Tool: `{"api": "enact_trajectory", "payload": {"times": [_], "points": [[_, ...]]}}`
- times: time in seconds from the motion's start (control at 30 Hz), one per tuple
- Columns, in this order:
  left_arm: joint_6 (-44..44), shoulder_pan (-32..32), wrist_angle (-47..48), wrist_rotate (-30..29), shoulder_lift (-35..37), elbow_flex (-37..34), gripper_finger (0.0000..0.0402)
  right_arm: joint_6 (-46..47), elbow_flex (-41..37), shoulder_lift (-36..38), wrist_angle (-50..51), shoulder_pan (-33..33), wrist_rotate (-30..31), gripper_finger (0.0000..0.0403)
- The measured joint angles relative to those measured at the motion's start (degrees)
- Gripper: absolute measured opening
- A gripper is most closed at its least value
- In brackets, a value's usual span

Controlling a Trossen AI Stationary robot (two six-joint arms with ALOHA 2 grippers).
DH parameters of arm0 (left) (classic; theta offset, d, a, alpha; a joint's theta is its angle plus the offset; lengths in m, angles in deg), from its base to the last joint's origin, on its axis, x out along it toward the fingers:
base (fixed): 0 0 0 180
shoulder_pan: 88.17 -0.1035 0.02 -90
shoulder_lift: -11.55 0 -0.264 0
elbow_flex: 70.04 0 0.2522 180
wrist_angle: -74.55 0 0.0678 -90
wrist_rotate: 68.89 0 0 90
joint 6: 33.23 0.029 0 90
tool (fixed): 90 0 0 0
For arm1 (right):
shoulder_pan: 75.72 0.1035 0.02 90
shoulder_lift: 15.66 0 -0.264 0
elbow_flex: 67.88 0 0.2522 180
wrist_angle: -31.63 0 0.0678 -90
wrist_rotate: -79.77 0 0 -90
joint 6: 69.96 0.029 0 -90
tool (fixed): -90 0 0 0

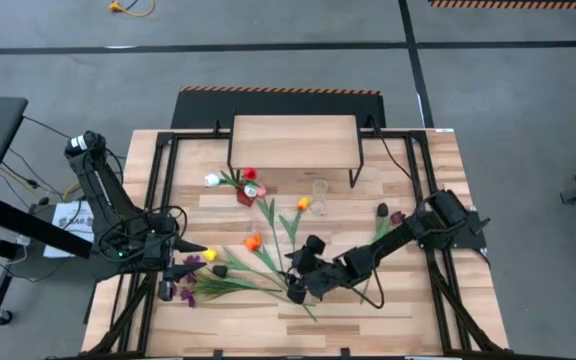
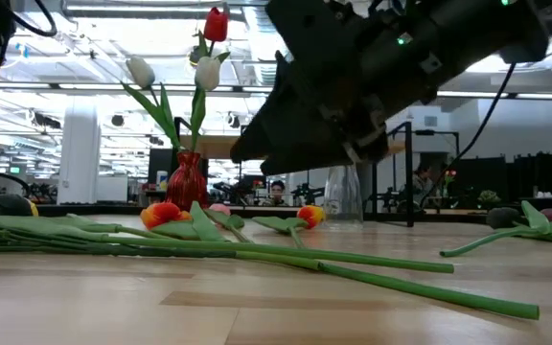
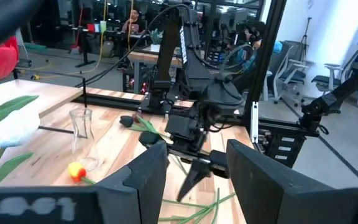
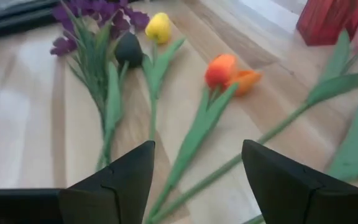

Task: Pick and place flowers into a vace then onto a shelf
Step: Put the purple flowers into the red flower vase

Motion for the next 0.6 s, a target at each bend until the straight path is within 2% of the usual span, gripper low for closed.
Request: {"api": "enact_trajectory", "payload": {"times": [0.2,0.33,0.47,0.6], "points": [[-0.7,1.9,-0.9,-4.5,-2.6,0.0,0.0158,-0.4,0.5,0.3,0.3,-0.4,-0.4,0.0218],[-2.6,2.1,-1.8,-5.4,-6.0,0.0,0.0158,0.0,0.5,-0.2,-0.5,-0.4,-0.4,0.0214],[-1.0,2.0,-8.9,-5.4,-9.2,0.0,0.0158,1.8,0.5,-0.2,-1.8,-0.4,-0.1,0.021],[1.9,2.0,-16.1,-2.7,-12.4,0.0,0.0158,3.0,0.5,-0.3,-1.7,-0.3,-0.1,0.0208]]}}
